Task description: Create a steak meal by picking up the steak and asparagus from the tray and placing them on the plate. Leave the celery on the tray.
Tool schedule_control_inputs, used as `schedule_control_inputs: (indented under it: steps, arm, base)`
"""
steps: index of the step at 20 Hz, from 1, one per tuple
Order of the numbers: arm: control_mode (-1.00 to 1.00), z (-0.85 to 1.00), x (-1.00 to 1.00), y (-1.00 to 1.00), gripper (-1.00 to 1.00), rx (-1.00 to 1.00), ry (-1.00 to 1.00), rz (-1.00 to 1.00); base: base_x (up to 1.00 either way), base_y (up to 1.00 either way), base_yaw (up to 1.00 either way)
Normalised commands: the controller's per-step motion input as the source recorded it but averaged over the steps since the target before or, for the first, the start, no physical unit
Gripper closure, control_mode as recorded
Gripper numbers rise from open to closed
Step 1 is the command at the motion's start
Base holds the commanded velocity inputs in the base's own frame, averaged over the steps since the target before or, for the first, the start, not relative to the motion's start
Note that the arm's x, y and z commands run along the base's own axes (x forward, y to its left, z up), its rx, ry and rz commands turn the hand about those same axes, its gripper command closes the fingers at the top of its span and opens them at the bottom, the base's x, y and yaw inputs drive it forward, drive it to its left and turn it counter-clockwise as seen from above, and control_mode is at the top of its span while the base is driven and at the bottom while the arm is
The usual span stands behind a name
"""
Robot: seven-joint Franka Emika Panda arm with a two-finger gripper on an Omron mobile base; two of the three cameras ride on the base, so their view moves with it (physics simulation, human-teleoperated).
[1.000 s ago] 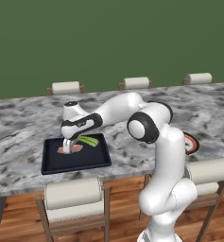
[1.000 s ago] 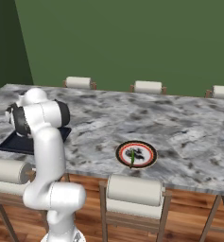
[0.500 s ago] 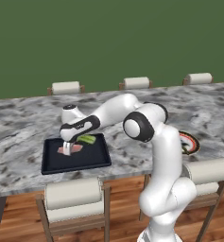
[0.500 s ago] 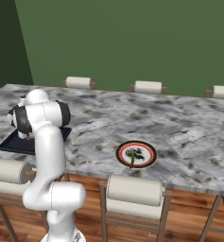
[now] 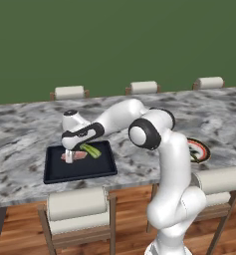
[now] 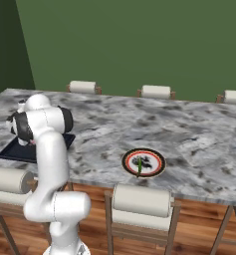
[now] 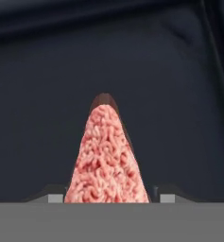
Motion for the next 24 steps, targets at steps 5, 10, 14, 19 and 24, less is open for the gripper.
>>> schedule_control_inputs:
  steps: [5,10,14,19,24]
  arm:
    - [-1.0,0.14,-0.4,-0.23,1.0,0.04,-0.13,0.0]
    - [-1.0,0.6,-0.49,-0.14,1.0,0.04,-0.15,0.0]
    - [-1.0,0.85,-0.52,-0.11,1.0,0.02,-0.14,0.0]
    - [-1.0,0.81,-0.34,-0.49,1.0,0.01,-0.11,-0.01]
    - [-1.0,0.72,-0.16,-0.79,1.0,0.0,-0.09,-0.07]
  base:
    - [0.0,0.0,0.0]
    - [0.0,0.0,0.0]
    - [0.0,0.0,0.0]
    - [0.0,0.0,0.0]
    - [0.0,0.0,0.0]
